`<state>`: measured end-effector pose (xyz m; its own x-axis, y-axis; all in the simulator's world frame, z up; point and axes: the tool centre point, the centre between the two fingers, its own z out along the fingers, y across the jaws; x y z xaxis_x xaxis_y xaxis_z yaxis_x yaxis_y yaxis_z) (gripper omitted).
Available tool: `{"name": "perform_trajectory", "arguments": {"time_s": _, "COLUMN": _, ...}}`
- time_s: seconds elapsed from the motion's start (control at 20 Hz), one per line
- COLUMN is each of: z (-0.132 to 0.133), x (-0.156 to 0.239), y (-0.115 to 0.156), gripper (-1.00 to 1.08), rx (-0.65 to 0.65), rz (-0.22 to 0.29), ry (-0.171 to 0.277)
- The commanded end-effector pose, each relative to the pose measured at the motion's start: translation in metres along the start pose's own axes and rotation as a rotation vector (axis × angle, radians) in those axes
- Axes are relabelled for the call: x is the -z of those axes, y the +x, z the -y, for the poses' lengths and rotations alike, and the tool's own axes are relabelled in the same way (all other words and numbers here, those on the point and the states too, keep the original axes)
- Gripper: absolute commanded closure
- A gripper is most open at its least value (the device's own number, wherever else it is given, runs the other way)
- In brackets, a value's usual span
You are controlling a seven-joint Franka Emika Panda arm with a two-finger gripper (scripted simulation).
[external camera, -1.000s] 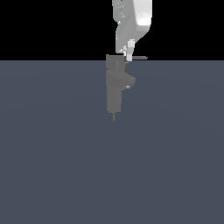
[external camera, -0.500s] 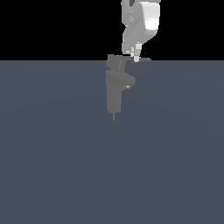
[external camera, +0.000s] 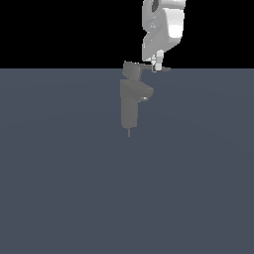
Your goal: Turn on the faucet by rotating a designated handle.
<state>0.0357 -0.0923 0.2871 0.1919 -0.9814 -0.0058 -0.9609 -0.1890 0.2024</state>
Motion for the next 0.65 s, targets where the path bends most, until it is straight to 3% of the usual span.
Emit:
{"name": "perform_trajectory", "arguments": {"time_s": 0.0, "z": 0.002, "x": 0.0, "y": 0.018, "gripper": 1.08, "rx": -0.02, "rz": -0.003, "ry": 0.003}}
{"name": "perform_trajectory", "arguments": {"time_s": 0.6, "z": 0.019, "x": 0.001, "y": 0.047, "gripper": 1.08, "rx": -0.031, "rz": -0.003, "ry": 0.006}}
